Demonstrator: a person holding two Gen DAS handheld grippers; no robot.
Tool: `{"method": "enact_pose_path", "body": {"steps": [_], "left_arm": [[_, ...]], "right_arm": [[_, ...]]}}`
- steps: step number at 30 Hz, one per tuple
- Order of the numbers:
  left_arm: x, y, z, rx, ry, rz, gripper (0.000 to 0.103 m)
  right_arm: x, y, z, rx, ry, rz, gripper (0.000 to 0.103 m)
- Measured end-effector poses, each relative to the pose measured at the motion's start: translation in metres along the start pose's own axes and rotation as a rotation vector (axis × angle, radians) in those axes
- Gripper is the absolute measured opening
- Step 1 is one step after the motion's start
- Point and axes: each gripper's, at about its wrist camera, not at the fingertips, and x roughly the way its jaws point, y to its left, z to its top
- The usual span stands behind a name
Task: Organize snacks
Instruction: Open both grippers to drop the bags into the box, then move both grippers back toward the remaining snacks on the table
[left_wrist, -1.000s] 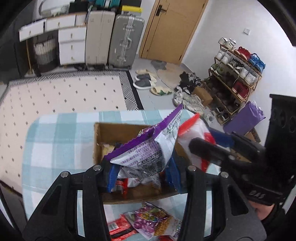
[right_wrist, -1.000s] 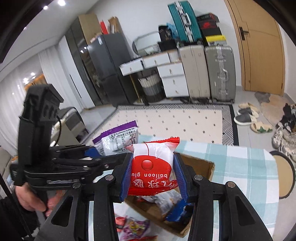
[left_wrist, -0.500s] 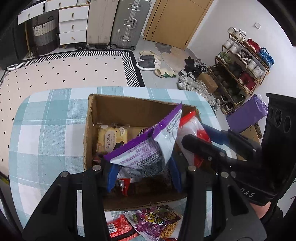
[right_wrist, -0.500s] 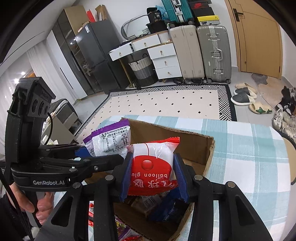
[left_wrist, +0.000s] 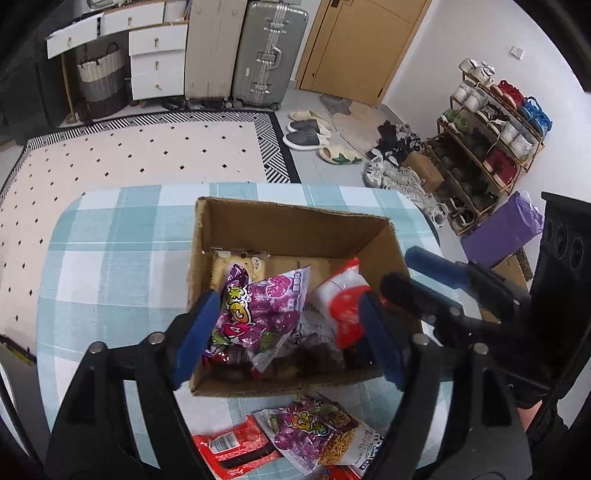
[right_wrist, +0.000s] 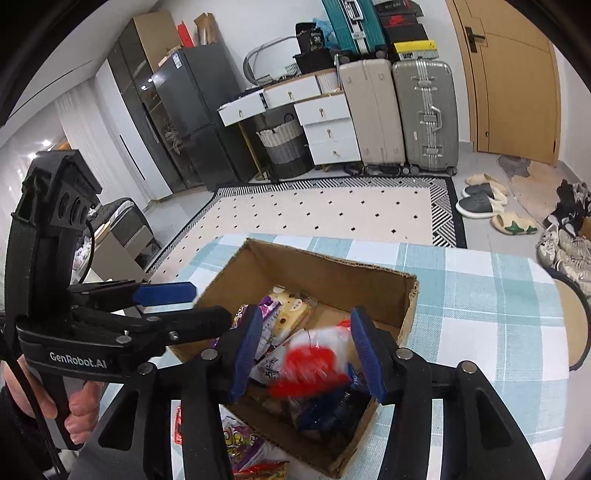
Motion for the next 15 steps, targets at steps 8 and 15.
{"method": "enact_pose_path", "body": {"steps": [8, 15], "left_arm": [[-0.075, -0.01, -0.028, 0.066, -0.154, 0.056, 0.079], [-0.143, -0.021, -0.064, 0.094, -0.293, 0.121, 0.083]], "right_arm": [[-0.049, 0.024, -0.005, -0.039, -0.079, 0.006, 0.053], [-0.099, 0.049, -0.025, -0.057, -0.17, 0.033, 0.068]]}}
